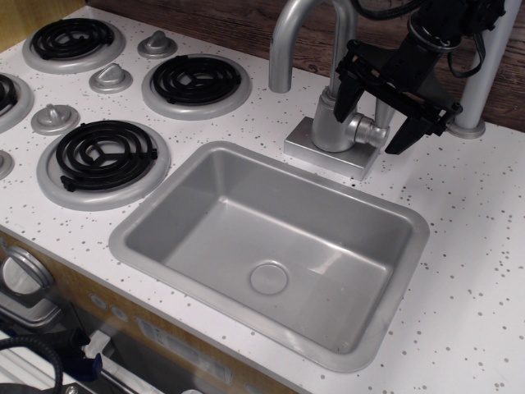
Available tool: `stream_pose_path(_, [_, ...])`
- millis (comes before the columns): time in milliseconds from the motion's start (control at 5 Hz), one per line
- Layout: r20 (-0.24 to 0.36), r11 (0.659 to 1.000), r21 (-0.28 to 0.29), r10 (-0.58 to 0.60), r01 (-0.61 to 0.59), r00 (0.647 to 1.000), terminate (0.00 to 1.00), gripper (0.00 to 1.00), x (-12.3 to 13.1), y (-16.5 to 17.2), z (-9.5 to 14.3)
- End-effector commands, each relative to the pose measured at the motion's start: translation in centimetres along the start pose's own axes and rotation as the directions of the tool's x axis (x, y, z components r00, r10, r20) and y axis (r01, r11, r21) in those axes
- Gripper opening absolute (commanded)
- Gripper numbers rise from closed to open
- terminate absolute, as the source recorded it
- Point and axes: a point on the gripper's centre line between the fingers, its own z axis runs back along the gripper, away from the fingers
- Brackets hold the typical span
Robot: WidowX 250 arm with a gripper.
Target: Lever vertical to front
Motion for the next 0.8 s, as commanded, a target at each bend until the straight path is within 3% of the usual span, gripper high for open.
stream_pose_path(0, [0.0, 1.0, 0.0, 0.0, 0.0, 1.0, 0.0, 1.0, 0.0, 0.0, 0.0])
stream_pose_path(400, [0.229, 0.998, 0.049, 0.031, -0.044, 0.973, 0.0, 1.0, 2.0, 1.4, 1.3])
stream_pose_path(600, [0.278, 0.997, 0.07, 0.014, -0.035, 0.96, 0.0, 1.0, 3.2, 1.2, 1.9])
